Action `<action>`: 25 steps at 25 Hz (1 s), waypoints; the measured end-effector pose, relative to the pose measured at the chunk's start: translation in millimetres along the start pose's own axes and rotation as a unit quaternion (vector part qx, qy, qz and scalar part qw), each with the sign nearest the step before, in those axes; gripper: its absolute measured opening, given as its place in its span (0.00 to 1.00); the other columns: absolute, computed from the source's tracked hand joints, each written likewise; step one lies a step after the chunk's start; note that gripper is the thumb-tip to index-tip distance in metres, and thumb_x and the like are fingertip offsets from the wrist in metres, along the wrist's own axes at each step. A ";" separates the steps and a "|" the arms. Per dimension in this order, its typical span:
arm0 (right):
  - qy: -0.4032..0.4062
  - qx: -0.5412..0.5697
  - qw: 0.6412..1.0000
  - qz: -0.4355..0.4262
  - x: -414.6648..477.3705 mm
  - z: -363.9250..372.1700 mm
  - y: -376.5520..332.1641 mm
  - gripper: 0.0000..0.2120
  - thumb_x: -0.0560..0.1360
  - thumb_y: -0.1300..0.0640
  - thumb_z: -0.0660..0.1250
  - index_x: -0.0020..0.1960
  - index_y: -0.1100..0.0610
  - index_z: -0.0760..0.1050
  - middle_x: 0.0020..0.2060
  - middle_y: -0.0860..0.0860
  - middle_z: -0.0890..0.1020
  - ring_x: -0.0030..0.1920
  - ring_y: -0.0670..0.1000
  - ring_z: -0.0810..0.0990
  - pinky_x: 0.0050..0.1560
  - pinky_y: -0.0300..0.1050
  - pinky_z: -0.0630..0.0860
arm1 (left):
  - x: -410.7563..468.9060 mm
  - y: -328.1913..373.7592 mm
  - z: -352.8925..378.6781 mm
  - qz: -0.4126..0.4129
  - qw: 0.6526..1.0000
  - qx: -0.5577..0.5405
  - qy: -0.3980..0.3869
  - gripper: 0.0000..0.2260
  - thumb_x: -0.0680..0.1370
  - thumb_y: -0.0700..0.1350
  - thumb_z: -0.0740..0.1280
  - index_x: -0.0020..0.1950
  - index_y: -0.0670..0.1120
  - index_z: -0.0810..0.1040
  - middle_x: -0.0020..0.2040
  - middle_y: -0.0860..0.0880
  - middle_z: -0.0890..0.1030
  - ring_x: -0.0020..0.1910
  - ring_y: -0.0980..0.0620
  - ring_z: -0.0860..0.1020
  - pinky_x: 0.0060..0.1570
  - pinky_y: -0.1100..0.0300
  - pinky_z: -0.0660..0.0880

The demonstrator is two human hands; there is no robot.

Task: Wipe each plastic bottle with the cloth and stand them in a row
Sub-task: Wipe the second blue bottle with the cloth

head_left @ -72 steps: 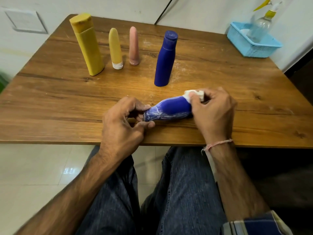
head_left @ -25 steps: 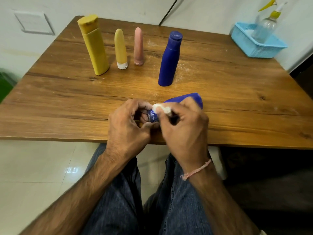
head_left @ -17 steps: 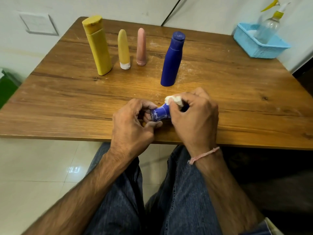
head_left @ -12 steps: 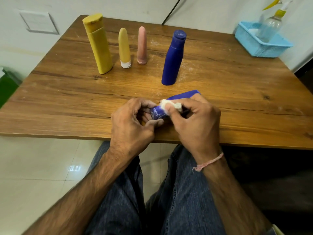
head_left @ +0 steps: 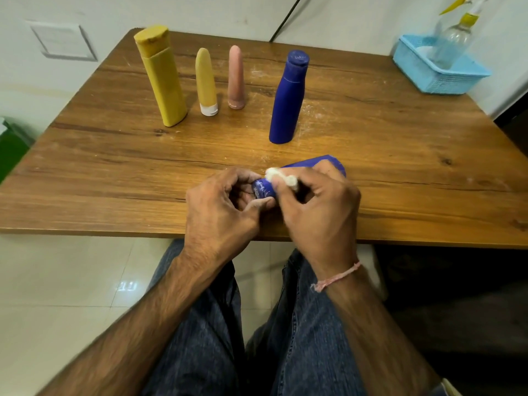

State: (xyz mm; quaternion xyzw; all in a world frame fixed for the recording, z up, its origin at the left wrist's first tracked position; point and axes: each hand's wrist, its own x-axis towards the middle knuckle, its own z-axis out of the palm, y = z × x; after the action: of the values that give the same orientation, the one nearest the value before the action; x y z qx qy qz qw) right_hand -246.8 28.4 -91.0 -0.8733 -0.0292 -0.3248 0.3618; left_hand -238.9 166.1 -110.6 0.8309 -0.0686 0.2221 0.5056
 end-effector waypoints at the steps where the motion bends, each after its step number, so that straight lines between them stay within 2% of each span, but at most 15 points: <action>1: -0.031 0.027 0.999 -0.019 -6.8 3.1 -10.0 0.04 0.73 0.54 0.75 0.46 0.54 0.86 0.34 0.51 0.75 0.32 0.49 0.74 0.33 0.46 0.74 | 0.2 -2.2 -0.6 0.009 1.000 0.009 0.004 0.09 0.69 0.41 0.76 0.47 0.47 0.84 0.38 0.55 0.83 0.37 0.57 0.81 0.38 0.71 0.75; 3: -0.063 0.061 0.995 -0.041 -10.3 3.7 -15.0 0.05 0.73 0.55 0.76 0.48 0.54 0.87 0.34 0.51 0.76 0.33 0.48 0.75 0.34 0.44 0.75 | 0.2 -4.4 -1.6 0.018 1.000 0.014 0.009 0.08 0.70 0.40 0.73 0.48 0.48 0.84 0.40 0.55 0.84 0.38 0.58 0.81 0.39 0.72 0.75; 6: -0.001 0.002 1.000 -0.007 4.0 -4.3 6.5 0.05 0.73 0.55 0.74 0.44 0.56 0.85 0.34 0.50 0.78 0.33 0.48 0.75 0.35 0.45 0.74 | 0.1 -0.2 -0.9 -0.004 1.000 -0.015 -0.002 0.11 0.68 0.43 0.80 0.49 0.48 0.84 0.39 0.55 0.83 0.38 0.56 0.81 0.38 0.74 0.76; 8: 0.021 -0.021 1.000 0.008 2.4 -4.7 9.0 0.06 0.75 0.53 0.73 0.44 0.56 0.85 0.35 0.51 0.77 0.33 0.49 0.75 0.34 0.46 0.74 | 0.6 -0.2 -0.7 -0.012 1.000 -0.020 -0.003 0.13 0.68 0.46 0.80 0.49 0.47 0.84 0.39 0.55 0.84 0.39 0.55 0.82 0.39 0.73 0.76; 11: -0.028 0.024 0.999 -0.028 -13.1 -1.7 -3.7 0.06 0.75 0.54 0.75 0.49 0.54 0.86 0.35 0.51 0.77 0.33 0.47 0.74 0.34 0.38 0.72 | 1.8 -2.8 -1.5 -0.019 1.000 -0.022 0.000 0.10 0.69 0.45 0.78 0.49 0.46 0.85 0.39 0.54 0.84 0.37 0.56 0.82 0.39 0.67 0.80; 15: 0.030 -0.038 0.999 0.005 4.9 -11.5 14.0 0.03 0.74 0.57 0.73 0.45 0.55 0.85 0.36 0.51 0.78 0.34 0.49 0.76 0.35 0.47 0.75 | 1.5 1.8 1.0 -0.043 0.998 -0.035 -0.002 0.12 0.68 0.45 0.81 0.48 0.46 0.85 0.38 0.53 0.84 0.37 0.54 0.82 0.38 0.72 0.76; 17: 0.029 -0.028 0.999 -0.001 2.7 -8.6 10.6 0.03 0.74 0.56 0.74 0.47 0.55 0.86 0.36 0.51 0.78 0.34 0.48 0.76 0.35 0.44 0.75 | 1.9 2.0 1.0 -0.049 0.998 -0.039 0.005 0.12 0.67 0.46 0.81 0.47 0.46 0.85 0.38 0.54 0.84 0.38 0.54 0.82 0.38 0.72 0.77; 19: -0.010 0.022 0.999 -0.026 -7.0 -4.3 0.4 0.05 0.75 0.55 0.75 0.50 0.54 0.86 0.36 0.50 0.78 0.34 0.46 0.76 0.36 0.38 0.73 | 2.1 0.8 -0.8 -0.058 0.997 -0.051 0.009 0.11 0.68 0.46 0.81 0.46 0.46 0.85 0.37 0.53 0.84 0.37 0.54 0.82 0.38 0.71 0.78; 21: -0.008 0.014 0.999 -0.030 -5.9 -8.2 8.0 0.04 0.75 0.55 0.74 0.48 0.54 0.86 0.36 0.51 0.80 0.35 0.48 0.78 0.37 0.39 0.74 | 2.7 1.6 -1.3 -0.065 0.996 -0.057 0.005 0.11 0.68 0.46 0.81 0.46 0.47 0.85 0.37 0.52 0.84 0.36 0.54 0.82 0.39 0.68 0.79; 23: 0.043 -0.050 0.998 0.010 8.1 -15.5 30.6 0.04 0.74 0.55 0.73 0.45 0.55 0.86 0.38 0.51 0.82 0.37 0.52 0.80 0.39 0.47 0.76 | 3.9 2.0 -1.1 -0.074 0.996 -0.055 -0.004 0.11 0.67 0.45 0.81 0.46 0.47 0.85 0.38 0.52 0.84 0.35 0.57 0.81 0.39 0.68 0.79; 25: 0.078 -0.073 0.992 0.067 24.1 -23.8 49.1 0.05 0.73 0.55 0.73 0.46 0.55 0.86 0.39 0.51 0.83 0.39 0.53 0.81 0.42 0.46 0.76 | 5.3 1.4 -0.1 -0.073 0.996 -0.051 -0.010 0.11 0.67 0.45 0.81 0.46 0.47 0.85 0.37 0.53 0.84 0.33 0.60 0.80 0.37 0.71 0.76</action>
State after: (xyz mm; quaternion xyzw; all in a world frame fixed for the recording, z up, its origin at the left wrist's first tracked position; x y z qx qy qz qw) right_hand -226.8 -27.7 -94.4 -0.8695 0.0812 -0.3679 0.3195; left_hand -234.7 166.1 -107.1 0.8089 -0.0243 0.1725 0.5616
